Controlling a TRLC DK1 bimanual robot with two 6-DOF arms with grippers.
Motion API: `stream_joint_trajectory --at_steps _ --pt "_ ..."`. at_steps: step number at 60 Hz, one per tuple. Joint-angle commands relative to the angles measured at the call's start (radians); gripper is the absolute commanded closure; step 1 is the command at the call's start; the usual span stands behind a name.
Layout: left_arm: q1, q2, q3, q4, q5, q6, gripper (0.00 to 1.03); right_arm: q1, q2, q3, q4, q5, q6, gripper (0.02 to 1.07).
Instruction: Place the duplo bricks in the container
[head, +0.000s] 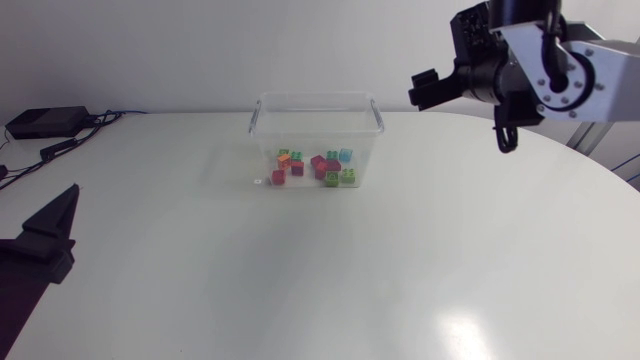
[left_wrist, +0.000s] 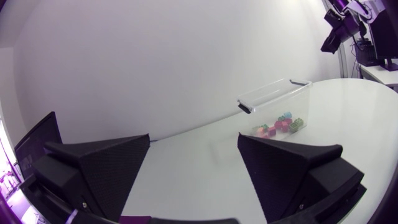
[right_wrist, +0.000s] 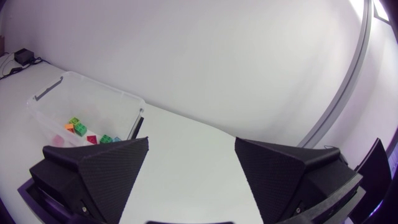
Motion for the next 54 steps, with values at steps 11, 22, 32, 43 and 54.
stream_joint_trajectory --at_steps 11,22,32,43,54 --pt "0.030 -0.002 -0.069 0.055 -0.006 -0.027 0.04 -0.008 -0.224 -0.244 0.061 0.048 -0.008 0.07" --pt "0.036 -0.049 -0.104 0.064 -0.006 -0.038 0.04 -0.009 -0.405 -0.437 0.128 0.074 -0.022 0.07" --pt "0.048 -0.083 -0.146 0.095 -0.006 -0.038 0.04 -0.026 -0.545 -0.555 0.130 0.076 -0.021 0.07" --pt "0.064 -0.111 -0.181 0.124 -0.006 -0.038 0.04 -0.037 -0.658 -0.630 0.130 0.076 -0.022 0.07" --pt "0.068 -0.131 -0.216 0.148 -0.006 -0.038 0.04 -0.054 -0.752 -0.703 0.128 0.076 -0.027 0.07"
